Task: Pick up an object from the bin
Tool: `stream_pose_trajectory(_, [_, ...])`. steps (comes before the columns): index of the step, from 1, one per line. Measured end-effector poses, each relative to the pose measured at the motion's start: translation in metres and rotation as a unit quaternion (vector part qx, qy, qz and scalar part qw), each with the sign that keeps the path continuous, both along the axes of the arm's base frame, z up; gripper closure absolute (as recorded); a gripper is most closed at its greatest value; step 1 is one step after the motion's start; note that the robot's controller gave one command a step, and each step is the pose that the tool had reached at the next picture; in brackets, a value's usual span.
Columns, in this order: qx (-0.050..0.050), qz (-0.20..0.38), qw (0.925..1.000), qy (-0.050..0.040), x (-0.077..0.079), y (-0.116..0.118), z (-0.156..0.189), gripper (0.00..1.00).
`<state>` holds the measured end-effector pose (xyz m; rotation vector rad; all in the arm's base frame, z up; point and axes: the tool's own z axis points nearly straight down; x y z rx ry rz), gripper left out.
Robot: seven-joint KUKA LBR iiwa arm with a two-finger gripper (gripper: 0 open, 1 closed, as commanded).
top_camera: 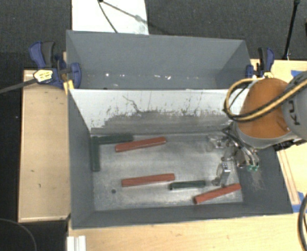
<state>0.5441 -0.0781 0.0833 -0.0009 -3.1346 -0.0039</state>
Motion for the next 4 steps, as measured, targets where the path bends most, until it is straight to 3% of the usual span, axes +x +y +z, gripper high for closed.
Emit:
stream_pose_trajectory(1, [0.001, 0.043, 0.9991, -0.0023, -0.034, 0.069, -0.004, 0.00])
stream_pose_trajectory(2, [0.000, -0.054, 0.9985, -0.0051, -0.061, 0.099, -0.013, 0.00])
stream_pose_trajectory(3, [0.000, -0.087, 0.9962, -0.0056, -0.041, 0.140, -0.013, 0.00])
stream_pose_trajectory(4, [-0.001, -0.085, 0.9964, -0.0044, -0.042, 0.138, -0.013, 1.00])
